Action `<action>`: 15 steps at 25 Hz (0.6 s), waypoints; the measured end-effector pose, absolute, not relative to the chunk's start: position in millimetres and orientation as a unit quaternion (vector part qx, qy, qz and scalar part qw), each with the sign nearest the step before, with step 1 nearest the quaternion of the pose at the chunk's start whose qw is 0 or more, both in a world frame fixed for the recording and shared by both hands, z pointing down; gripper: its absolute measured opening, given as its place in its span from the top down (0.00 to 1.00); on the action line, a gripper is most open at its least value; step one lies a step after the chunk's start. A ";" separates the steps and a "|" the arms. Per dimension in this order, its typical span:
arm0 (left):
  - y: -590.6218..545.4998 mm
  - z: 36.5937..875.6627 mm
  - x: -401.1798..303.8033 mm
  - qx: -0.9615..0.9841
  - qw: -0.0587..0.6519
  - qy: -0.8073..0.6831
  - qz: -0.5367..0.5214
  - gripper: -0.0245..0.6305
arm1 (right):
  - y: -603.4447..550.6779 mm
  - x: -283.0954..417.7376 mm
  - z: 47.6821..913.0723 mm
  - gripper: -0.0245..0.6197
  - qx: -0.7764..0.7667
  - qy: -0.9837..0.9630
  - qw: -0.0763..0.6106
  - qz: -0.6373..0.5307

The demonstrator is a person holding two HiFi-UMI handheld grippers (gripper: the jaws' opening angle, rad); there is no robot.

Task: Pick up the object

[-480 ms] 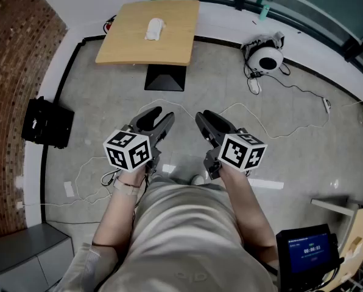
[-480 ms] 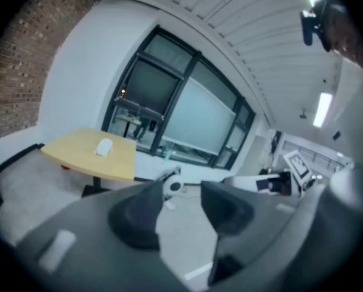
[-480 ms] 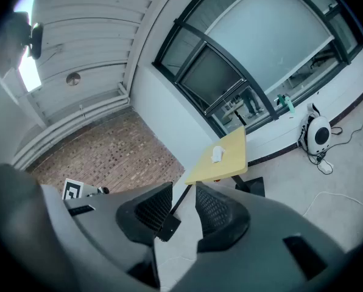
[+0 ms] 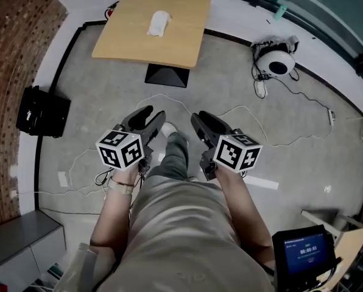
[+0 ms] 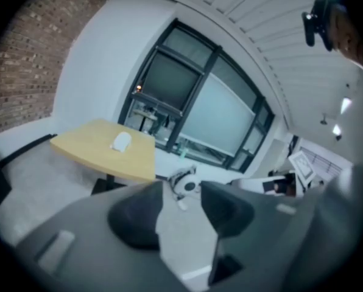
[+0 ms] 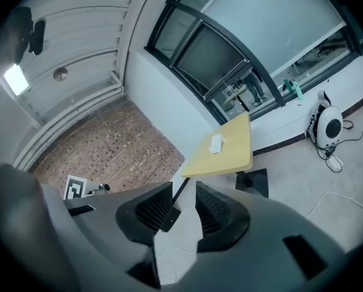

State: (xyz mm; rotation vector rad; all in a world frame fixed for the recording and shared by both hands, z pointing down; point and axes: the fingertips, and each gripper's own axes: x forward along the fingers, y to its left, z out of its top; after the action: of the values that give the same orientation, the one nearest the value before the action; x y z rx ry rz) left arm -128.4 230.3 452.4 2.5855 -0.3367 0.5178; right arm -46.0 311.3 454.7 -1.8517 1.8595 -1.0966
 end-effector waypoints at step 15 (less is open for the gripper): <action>-80.6 449.8 -24.2 0.933 0.272 -0.162 0.171 0.69 | -13.8 59.7 488.6 0.81 -0.623 0.683 -0.121 -0.361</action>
State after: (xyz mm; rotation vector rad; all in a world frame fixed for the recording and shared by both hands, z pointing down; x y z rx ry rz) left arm -24.2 -80.6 449.8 2.5113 -0.4357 0.4594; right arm 59.7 -13.8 488.6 -2.1243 2.3294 -1.2288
